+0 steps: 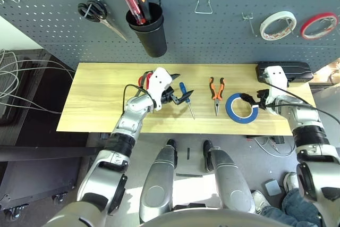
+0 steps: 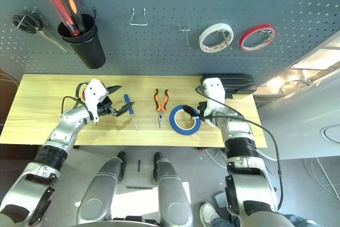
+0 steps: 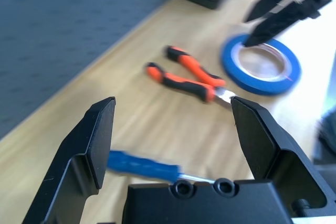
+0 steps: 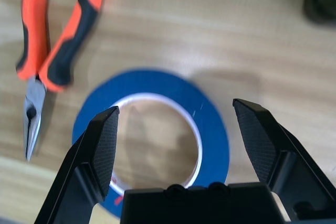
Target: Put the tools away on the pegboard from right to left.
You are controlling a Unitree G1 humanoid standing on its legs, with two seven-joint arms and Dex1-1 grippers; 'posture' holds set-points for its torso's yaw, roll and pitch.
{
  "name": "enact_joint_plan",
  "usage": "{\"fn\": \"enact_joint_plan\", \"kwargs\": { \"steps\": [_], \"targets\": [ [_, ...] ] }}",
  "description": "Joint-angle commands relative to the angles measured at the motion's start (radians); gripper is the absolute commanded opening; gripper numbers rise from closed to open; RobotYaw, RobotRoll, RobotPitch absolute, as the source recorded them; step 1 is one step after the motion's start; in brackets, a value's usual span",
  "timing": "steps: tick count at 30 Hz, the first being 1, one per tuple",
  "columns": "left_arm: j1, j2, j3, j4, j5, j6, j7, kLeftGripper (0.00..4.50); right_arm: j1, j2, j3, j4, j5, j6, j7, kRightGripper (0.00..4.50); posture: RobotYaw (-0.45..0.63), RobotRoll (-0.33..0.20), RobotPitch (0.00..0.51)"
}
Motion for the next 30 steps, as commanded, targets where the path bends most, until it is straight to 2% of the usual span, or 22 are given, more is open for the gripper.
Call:
{"fn": "enact_joint_plan", "kwargs": {
  "steps": [1,6,17,21,28,30],
  "targets": [
    [0.028,-0.016,-0.053,-0.020,0.033,-0.037,-0.030,4.48,0.054,-0.009,0.026,-0.034,-0.019,0.054,-0.008,4.50,0.03,0.000,0.417],
    [0.024,-0.026,-0.095,-0.016,0.056,-0.075,-0.050,4.48,0.082,-0.012,0.037,-0.055,-0.039,0.087,-0.038,4.50,0.03,0.000,0.430],
    [0.045,-0.036,-0.103,-0.045,0.059,-0.069,-0.041,4.48,0.091,-0.007,0.047,-0.044,-0.064,0.111,-0.067,4.50,0.04,0.000,0.446],
    [0.056,-0.035,-0.102,-0.060,0.059,-0.066,-0.045,4.50,0.086,-0.001,0.055,-0.045,-0.070,0.118,-0.071,3.56,0.04,0.000,0.445],
    [0.051,-0.041,-0.092,-0.062,0.055,-0.076,-0.037,4.50,0.066,0.006,0.050,-0.035,-0.078,0.112,-0.077,1.16,0.04,0.000,0.432],
    [0.050,-0.043,-0.088,-0.064,0.053,-0.083,-0.031,4.50,0.055,0.007,0.043,-0.033,-0.077,0.093,-0.080,0.72,0.04,0.000,0.429]
  ]
}}
